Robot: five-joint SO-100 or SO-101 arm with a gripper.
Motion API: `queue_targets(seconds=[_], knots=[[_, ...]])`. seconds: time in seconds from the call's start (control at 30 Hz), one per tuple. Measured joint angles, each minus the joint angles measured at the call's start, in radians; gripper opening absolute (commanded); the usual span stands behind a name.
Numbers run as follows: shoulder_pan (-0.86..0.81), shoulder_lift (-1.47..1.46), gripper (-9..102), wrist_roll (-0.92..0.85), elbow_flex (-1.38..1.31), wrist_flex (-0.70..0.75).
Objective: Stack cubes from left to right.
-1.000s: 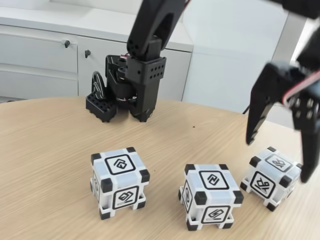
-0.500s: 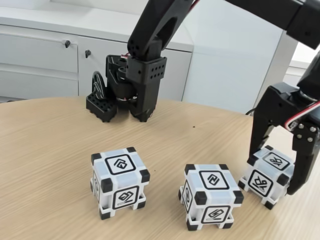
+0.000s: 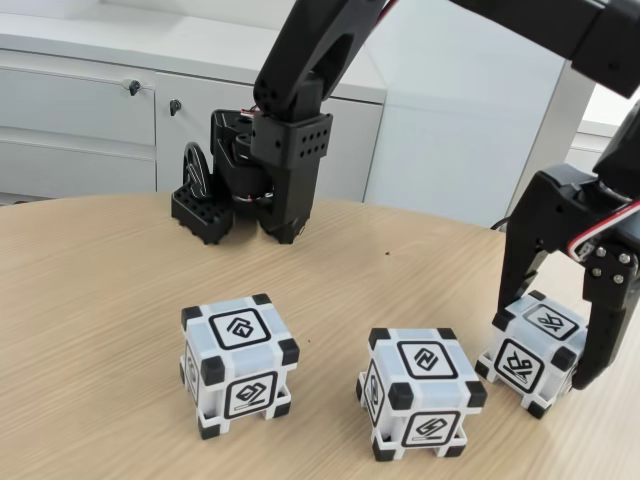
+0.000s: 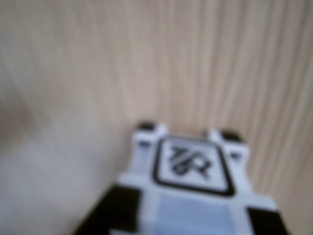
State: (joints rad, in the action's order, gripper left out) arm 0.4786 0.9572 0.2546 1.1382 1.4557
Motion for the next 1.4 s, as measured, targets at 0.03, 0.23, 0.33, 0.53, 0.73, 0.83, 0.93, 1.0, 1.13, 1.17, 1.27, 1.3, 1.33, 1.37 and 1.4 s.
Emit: queue_targets(seconds=[0.03, 0.23, 0.33, 0.53, 0.73, 0.83, 0.93, 1.0, 1.13, 1.17, 1.27, 1.3, 1.33, 1.37, 1.4], knots=[[0.000, 0.006, 17, 0.000, 0.000, 0.000], [-0.002, 0.201, 18, -0.018, 0.000, 0.002], [-0.003, 0.333, 18, -0.044, 0.000, 0.006], [-0.126, 0.448, 18, -0.103, 0.000, 0.091], [-0.334, 0.453, 18, -0.206, 0.002, 0.107], [-0.446, 0.453, 18, -0.268, 0.002, 0.107], [-0.535, 0.453, 18, -0.331, 0.002, 0.107], [-0.592, 0.453, 18, -0.368, 0.002, 0.107], [-0.713, 0.453, 18, -0.434, 0.002, 0.107], [-0.738, 0.453, 18, -0.449, 0.002, 0.107], [-0.795, 0.453, 18, -0.494, 0.002, 0.107], [-0.807, 0.453, 17, -0.506, 0.002, 0.110], [-0.816, 0.453, 17, -0.514, 0.002, 0.110], [-0.825, 0.453, 17, -0.515, 0.002, 0.110], [-0.836, 0.453, 17, -0.518, 0.002, 0.110]])
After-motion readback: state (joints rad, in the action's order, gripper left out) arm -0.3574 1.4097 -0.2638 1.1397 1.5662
